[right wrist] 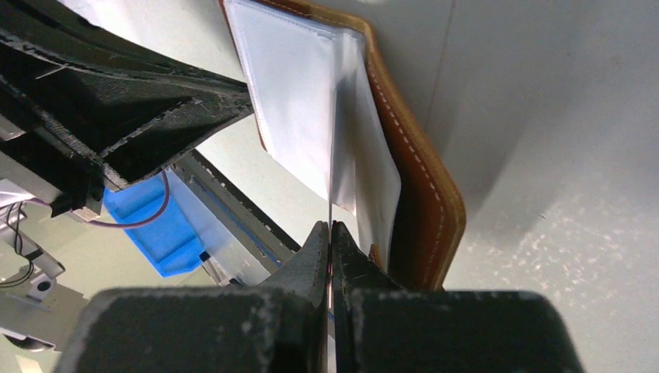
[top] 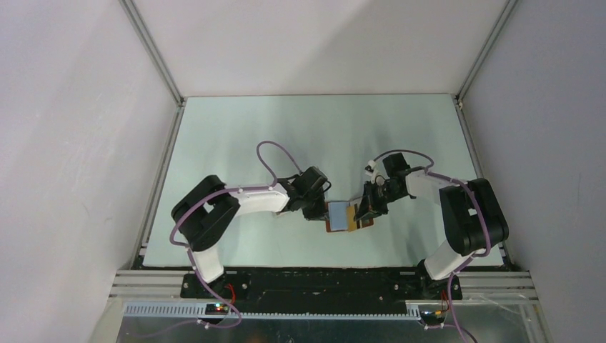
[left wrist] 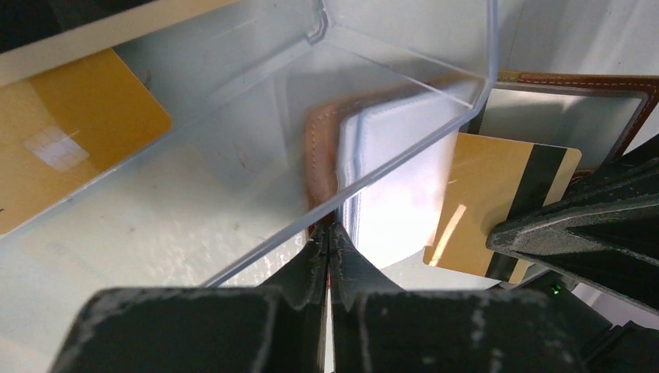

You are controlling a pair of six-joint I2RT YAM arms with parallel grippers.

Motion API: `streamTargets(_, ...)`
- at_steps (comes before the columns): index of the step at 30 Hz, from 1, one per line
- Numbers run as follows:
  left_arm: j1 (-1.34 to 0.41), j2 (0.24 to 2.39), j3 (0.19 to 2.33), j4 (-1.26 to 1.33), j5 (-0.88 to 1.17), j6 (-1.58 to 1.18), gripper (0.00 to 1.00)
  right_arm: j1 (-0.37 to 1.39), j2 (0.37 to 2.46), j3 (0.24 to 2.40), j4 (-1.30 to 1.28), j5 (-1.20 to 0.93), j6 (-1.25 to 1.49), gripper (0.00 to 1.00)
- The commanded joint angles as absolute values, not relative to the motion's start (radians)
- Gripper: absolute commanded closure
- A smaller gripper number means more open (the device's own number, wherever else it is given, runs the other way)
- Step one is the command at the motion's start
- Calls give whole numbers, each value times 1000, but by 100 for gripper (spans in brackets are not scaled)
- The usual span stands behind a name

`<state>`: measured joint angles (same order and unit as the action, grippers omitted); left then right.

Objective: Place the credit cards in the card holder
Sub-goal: Insert the credit card into the card holder.

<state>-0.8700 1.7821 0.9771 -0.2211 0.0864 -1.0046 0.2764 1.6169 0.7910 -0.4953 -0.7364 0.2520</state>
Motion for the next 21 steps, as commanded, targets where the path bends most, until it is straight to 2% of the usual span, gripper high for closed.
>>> streamTargets(1,-844,1849,964,-268,45,-995,98,279,1621,771,-409,-814,234,100)
streamTargets(11,-817,1894,991,-301,72,-956,100,252,1661,761,-372,-834,225,100)
streamTargets(21,-814,1937,1028,-330,73,-933,100,239,1628,800,-410,-723,213,100)
